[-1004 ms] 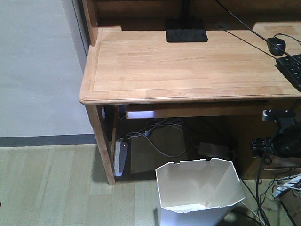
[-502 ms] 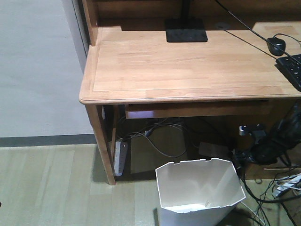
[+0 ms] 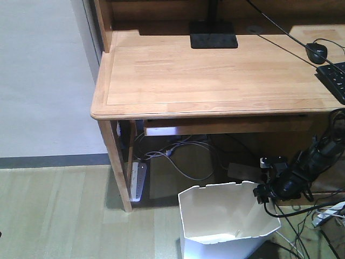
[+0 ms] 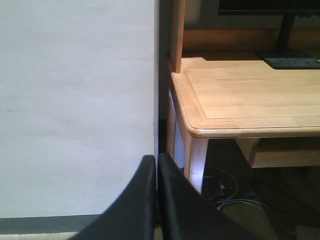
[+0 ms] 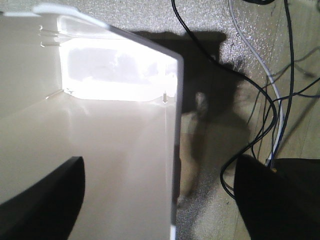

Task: Move trash bin to bedside with robot
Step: 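Close the right gripper on the bin rim and lift it slightly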

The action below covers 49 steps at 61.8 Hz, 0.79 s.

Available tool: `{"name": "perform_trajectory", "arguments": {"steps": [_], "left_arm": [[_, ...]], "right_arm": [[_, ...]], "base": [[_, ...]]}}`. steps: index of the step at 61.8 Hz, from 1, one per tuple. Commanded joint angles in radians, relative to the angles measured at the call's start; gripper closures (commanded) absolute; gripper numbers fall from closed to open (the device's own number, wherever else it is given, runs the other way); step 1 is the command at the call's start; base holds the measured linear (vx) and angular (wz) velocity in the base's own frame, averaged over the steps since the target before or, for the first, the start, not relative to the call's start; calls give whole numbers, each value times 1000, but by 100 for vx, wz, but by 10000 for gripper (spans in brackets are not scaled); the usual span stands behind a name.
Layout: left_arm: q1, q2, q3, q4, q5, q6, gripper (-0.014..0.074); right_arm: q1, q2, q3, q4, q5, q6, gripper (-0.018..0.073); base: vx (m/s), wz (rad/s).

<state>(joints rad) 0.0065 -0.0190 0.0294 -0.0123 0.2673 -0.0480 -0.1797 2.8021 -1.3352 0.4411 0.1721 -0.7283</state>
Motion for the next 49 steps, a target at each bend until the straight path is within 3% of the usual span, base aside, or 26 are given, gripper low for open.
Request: {"name": "perform_trajectory", "arguments": {"steps": [1,25,35,43,49], "left_arm": [[-3,-10,29,-4,-74,-8,602],[-3,-10,29,-4,-74,-8,602],[-3,-10,29,-4,-74,-8,602],[-3,-10,29,-4,-74,-8,602],[-3,-10,29,-4,-74,-8,602]], "right_arm": [[-5,-31,-30,-2,-2,-27,-13],[-5,97,-186,2,83,-27,-11],[-5,146,-253,2,145,-19,36],[-5,170,-276,3,176,-4,174],[-5,173,-274,5,177,-4,372]], "base": [[0,0],[0,0],[0,0],[0,0],[0,0]]}}
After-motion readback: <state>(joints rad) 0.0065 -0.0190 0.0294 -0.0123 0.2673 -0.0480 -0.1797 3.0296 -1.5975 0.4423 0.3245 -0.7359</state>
